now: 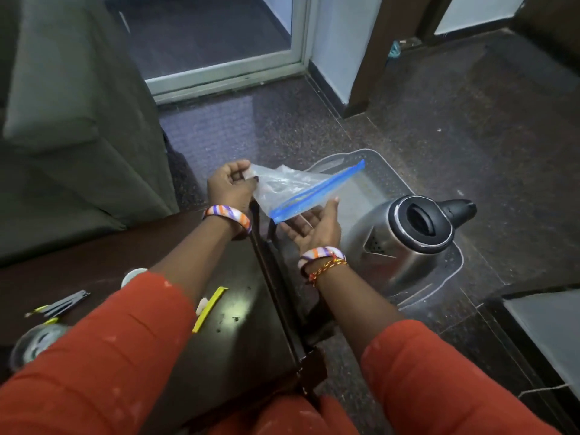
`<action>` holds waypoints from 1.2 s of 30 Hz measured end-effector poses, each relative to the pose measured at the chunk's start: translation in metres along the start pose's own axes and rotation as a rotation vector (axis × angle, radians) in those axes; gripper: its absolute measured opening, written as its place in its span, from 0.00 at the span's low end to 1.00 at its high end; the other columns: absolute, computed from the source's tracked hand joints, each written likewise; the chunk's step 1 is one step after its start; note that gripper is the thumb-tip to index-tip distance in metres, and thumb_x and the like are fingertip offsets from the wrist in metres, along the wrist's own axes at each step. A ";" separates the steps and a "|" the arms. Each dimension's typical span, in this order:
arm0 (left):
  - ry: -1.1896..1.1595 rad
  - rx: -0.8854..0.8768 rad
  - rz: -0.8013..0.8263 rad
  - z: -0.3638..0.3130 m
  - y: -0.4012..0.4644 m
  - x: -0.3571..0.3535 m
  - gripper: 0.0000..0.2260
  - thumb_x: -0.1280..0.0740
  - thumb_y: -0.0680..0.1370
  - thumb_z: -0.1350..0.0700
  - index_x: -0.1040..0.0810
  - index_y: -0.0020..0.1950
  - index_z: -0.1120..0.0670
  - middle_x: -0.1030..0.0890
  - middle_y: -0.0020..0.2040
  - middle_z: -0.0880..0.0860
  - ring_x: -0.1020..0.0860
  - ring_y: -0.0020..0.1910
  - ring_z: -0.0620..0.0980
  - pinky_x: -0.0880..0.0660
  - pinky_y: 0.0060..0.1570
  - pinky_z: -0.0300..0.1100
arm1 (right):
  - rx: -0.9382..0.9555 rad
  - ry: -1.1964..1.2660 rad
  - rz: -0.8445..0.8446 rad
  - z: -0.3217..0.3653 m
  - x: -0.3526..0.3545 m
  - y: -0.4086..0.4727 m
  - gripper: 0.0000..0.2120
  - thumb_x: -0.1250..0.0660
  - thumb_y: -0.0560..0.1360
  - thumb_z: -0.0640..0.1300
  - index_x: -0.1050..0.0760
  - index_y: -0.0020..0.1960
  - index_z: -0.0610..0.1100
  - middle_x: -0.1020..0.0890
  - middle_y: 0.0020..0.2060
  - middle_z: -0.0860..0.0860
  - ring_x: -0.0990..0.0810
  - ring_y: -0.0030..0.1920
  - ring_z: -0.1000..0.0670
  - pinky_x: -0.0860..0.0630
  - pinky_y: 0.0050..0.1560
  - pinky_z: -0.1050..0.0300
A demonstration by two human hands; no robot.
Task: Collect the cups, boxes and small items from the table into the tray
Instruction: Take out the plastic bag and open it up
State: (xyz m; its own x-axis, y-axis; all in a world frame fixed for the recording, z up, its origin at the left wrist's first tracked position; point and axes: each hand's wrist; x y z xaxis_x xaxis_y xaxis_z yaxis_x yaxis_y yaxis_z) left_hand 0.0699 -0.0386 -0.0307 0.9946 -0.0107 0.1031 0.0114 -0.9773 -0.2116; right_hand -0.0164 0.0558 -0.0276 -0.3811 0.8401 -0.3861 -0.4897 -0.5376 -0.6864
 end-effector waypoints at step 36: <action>0.683 -0.532 -0.040 -0.126 -0.206 0.363 0.06 0.33 0.68 0.61 0.15 0.39 0.59 0.15 0.37 0.59 0.17 0.37 0.50 0.21 0.45 0.43 | 0.821 -1.483 0.628 -0.149 -0.103 -0.339 0.08 0.38 0.72 0.32 0.20 0.43 0.36 0.23 0.33 0.45 0.25 0.37 0.50 0.27 0.33 0.68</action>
State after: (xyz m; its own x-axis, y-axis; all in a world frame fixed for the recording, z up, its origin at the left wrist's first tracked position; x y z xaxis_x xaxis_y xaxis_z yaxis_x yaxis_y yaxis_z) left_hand 0.4154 0.1326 0.1726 0.7131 0.0677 0.6978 -0.1742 -0.9470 0.2700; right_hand 0.3061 0.1628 0.1528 -0.7255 0.0107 0.6882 -0.0582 -0.9972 -0.0459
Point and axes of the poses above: each hand's wrist, its own y-axis towards the middle knuckle, its own x-axis out of the back of the hand, z = x × y
